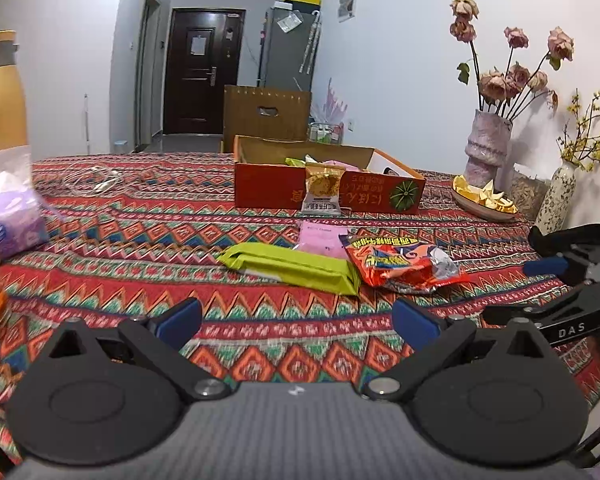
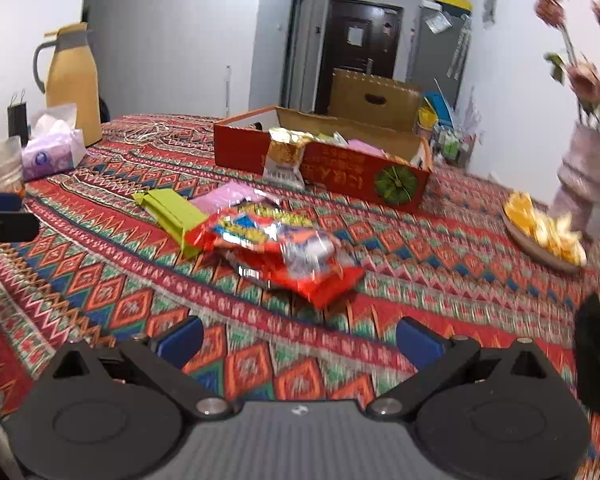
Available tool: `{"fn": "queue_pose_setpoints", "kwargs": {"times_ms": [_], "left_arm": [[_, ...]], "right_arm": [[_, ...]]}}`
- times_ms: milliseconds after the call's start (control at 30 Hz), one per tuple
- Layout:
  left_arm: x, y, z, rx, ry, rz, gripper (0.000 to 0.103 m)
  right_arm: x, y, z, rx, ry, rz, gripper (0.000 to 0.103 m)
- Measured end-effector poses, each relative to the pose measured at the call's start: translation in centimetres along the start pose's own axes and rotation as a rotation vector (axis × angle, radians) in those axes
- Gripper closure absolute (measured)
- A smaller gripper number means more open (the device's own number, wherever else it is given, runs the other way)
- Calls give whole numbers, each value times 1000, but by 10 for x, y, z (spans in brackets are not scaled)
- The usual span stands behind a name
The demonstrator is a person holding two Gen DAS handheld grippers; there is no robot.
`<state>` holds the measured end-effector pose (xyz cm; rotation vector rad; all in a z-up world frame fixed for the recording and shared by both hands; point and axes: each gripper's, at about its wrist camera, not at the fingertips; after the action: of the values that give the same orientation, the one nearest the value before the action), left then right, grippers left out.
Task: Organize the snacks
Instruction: 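Grasp a pink packet with the left tool while the right tool grasps the red-blue chip bag, then carry the pink packet and chip bag over the orange box and lower them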
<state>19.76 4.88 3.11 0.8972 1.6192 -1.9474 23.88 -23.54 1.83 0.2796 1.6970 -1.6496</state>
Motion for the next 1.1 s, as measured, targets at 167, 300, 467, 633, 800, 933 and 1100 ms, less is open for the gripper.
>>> {"fn": "queue_pose_setpoints", "kwargs": {"times_ms": [167, 300, 467, 633, 800, 933, 1100], "left_arm": [[-26, 33, 2, 0, 41, -14, 0], [-48, 61, 4, -4, 71, -31, 0], [-79, 102, 9, -13, 114, -66, 0], [-105, 155, 21, -8, 151, -143, 0], [-115, 201, 31, 0, 123, -248, 4], [-111, 207, 35, -26, 149, -212, 40], [-111, 205, 34, -21, 151, -205, 40]], "right_arm": [[-35, 39, -2, -62, -133, 17, 2], [-62, 82, -5, -47, -221, -14, 4], [-94, 115, 22, -34, -110, -49, 6], [-107, 135, 71, -108, 101, -55, 10], [-104, 146, 83, -123, 131, -45, 29], [-100, 144, 85, -81, 124, -30, 47], [-96, 140, 88, -97, 144, -10, 52]]}}
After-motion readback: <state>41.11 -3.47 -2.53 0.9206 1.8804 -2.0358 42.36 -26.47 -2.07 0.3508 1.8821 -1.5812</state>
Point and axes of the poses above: each gripper's, at about its wrist camera, not at the fingertips, and y roughly the way its jaws point, z to its right, x to its underside, and after that the axes turned 14 degrees about -z, right-handed
